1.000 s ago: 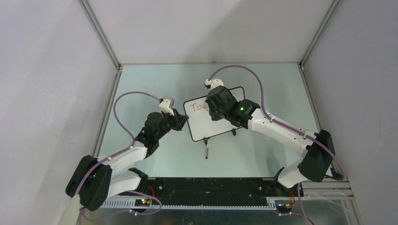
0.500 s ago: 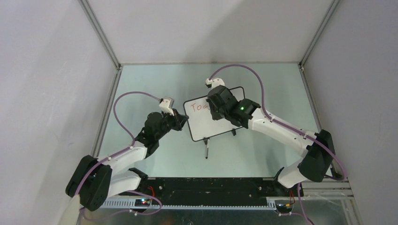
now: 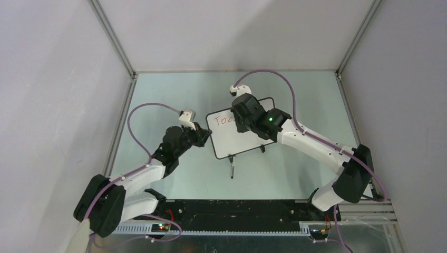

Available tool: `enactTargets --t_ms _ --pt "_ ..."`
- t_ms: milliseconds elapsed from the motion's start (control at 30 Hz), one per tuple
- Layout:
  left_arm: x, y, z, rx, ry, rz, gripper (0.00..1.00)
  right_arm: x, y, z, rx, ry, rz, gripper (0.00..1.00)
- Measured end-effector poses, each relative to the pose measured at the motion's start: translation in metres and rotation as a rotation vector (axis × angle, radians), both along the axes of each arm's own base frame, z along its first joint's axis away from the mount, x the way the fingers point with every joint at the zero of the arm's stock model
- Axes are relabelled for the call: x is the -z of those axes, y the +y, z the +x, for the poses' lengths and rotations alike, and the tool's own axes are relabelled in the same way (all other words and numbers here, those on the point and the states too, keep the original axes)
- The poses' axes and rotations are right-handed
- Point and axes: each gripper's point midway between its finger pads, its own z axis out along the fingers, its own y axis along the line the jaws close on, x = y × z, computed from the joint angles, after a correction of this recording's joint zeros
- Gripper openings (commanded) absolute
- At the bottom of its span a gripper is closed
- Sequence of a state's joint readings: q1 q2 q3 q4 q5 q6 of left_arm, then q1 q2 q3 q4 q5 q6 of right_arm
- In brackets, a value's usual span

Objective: Write a sentence on the whiteboard

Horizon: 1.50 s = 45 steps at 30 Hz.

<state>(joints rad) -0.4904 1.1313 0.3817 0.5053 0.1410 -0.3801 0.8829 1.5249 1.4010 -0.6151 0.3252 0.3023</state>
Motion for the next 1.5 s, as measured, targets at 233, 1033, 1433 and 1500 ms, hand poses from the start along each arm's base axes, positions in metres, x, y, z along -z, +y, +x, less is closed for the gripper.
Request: enactTargets --t_ms 233,1033,1433,1500 --pt "0.0 0.0 0.0 0.0 -0.006 0.008 0.0 -0.005 0.002 0.004 0.005 -0.006 0.004 0.0" --pt "0.0 -0.002 -0.001 -0.003 -0.02 0.025 0.0 -0.013 0.003 0.009 0.016 -0.019 0.014 0.0" --pt "0.0 -0.002 -0.001 -0.003 -0.024 0.032 0.0 -0.013 0.003 0.01 0.016 -0.019 0.014 0.0" --pt "0.0 -0.002 -0.001 -0.002 -0.025 0.034 0.0 -0.013 0.003 0.01 0.016 -0.018 0.014 0.0"
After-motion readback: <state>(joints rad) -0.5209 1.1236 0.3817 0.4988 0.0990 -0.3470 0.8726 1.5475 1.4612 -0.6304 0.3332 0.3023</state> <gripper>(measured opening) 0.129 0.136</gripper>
